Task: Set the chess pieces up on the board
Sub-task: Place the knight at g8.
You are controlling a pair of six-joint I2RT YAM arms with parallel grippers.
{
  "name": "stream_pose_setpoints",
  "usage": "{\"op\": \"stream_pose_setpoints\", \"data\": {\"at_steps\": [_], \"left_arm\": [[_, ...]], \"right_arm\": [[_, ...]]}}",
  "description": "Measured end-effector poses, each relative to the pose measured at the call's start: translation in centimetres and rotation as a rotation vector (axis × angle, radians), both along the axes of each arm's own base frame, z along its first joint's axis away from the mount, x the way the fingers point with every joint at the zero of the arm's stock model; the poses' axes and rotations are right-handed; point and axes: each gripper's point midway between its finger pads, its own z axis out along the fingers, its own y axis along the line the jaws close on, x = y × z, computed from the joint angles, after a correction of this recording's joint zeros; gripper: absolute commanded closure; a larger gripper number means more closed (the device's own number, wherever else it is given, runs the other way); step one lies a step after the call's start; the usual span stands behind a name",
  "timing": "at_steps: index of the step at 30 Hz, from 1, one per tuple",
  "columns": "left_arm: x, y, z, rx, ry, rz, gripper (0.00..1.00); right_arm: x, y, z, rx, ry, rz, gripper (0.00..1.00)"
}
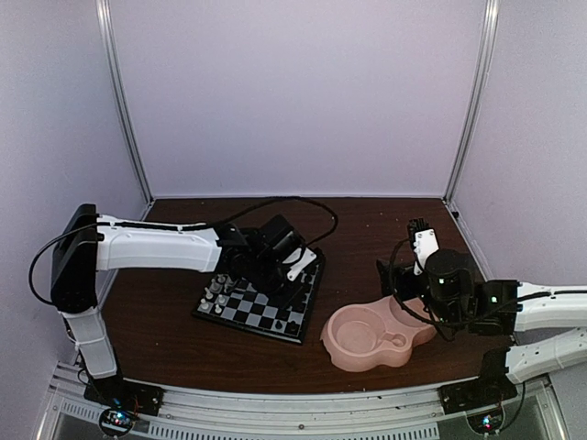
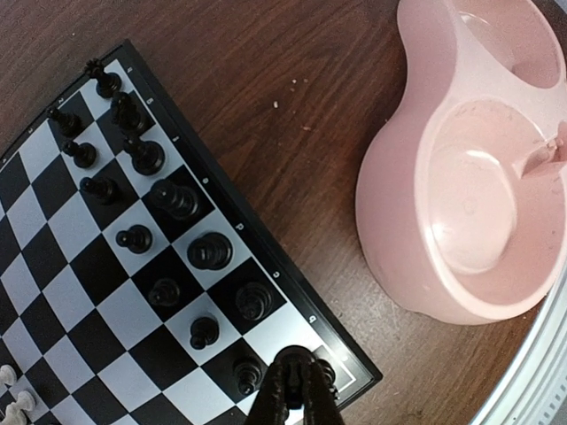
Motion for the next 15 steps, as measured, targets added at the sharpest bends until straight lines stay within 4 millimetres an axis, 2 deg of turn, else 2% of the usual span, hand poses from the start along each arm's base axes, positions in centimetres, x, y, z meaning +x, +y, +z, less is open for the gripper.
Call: {"op": "stream_pose_setpoints", "data": {"at_steps": [6,15], "left_arm": [[-0.4,0.0,-1.4,0.032,0.017,-0.007,1.0],[-0.6,-0.2,-2.1,0.05,0.011,-0.011,1.0]], "right_arm": [[0.1,0.1,0.0,-0.007,0.005,0.0,0.0],[0.1,0.2,-0.1,-0.007,0.008,0.004,0.0]]}}
